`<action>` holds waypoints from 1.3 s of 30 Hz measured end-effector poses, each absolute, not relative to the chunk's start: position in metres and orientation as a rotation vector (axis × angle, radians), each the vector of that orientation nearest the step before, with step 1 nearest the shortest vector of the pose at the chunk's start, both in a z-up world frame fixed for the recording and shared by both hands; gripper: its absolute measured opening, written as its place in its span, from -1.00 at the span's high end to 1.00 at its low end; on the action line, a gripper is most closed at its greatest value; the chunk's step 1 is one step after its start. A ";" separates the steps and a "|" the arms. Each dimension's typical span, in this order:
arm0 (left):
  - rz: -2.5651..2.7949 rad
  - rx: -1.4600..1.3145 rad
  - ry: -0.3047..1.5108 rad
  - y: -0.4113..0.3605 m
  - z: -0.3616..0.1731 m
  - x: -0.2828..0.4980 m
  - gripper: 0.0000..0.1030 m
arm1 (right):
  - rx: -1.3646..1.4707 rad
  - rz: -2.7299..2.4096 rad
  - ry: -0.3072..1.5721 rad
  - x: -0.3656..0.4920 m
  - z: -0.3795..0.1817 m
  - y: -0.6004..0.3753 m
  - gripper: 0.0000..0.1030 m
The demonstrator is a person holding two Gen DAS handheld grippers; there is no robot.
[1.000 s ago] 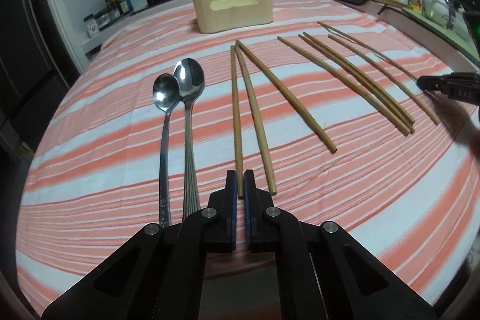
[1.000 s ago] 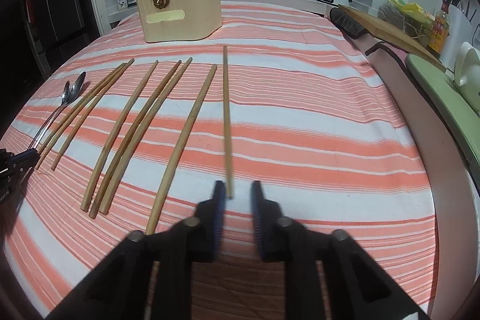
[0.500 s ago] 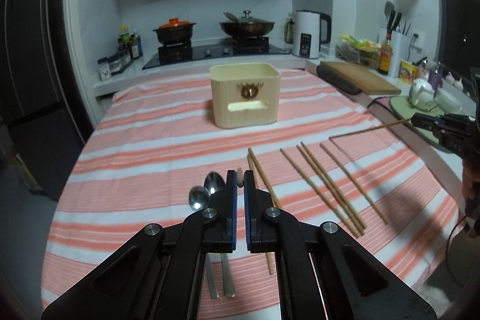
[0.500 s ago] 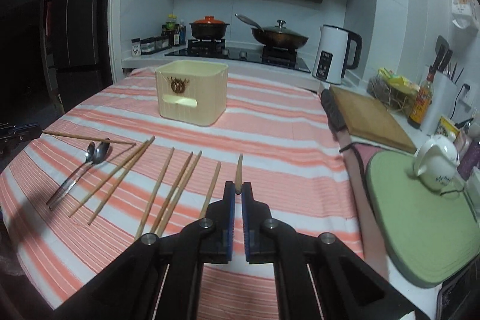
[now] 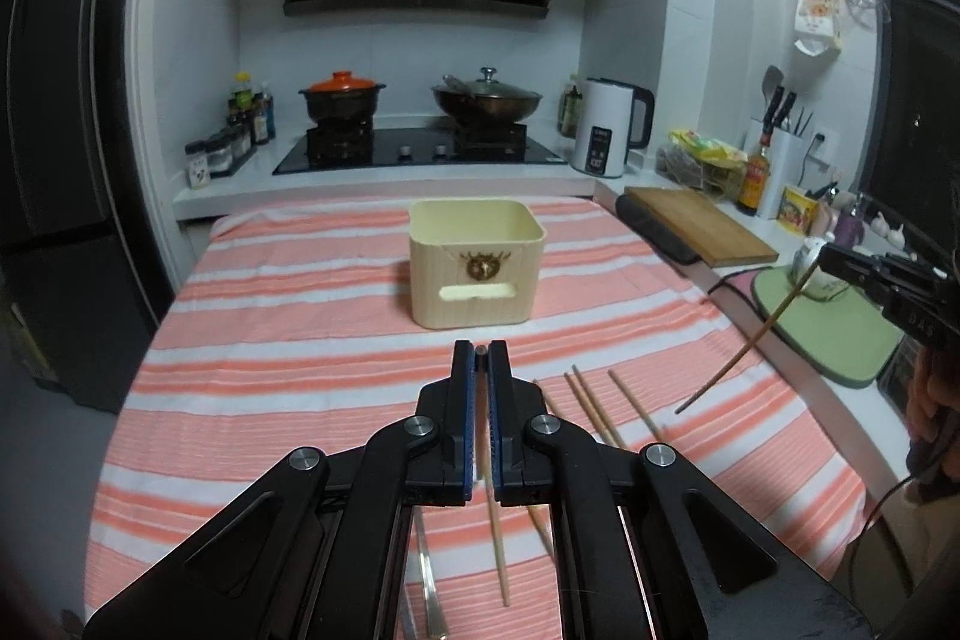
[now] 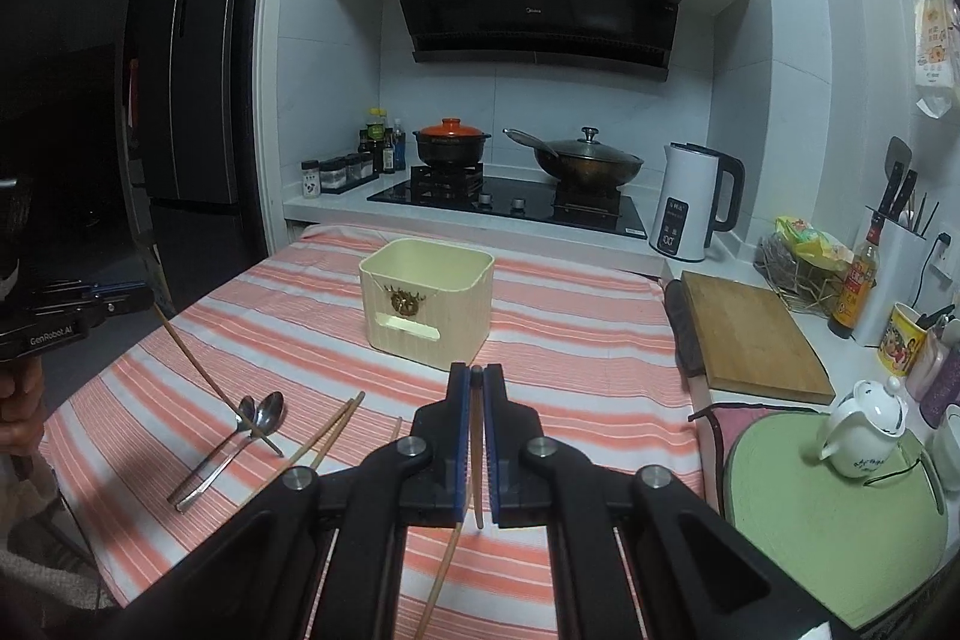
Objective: Organize utensils
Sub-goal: 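Carry both held chopsticks up over the cream utensil box, then open the left tool over the box while the right tool releases its chopstick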
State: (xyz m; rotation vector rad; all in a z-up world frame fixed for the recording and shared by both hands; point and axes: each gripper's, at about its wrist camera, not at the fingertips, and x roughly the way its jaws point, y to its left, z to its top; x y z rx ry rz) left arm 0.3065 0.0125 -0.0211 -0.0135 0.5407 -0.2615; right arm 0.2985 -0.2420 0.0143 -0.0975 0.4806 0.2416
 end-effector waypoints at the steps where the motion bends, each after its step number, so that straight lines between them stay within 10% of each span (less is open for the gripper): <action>1: -0.266 -0.019 0.538 0.012 -0.019 0.307 0.97 | -0.095 0.246 0.476 0.298 0.017 -0.240 0.91; 27: -0.270 -0.128 0.469 -0.001 0.097 0.457 0.97 | -0.009 0.328 0.300 0.414 0.108 -0.195 0.91; 39: -0.143 -0.183 0.617 -0.001 0.025 0.566 0.97 | 0.103 0.304 0.468 0.543 0.053 -0.178 0.91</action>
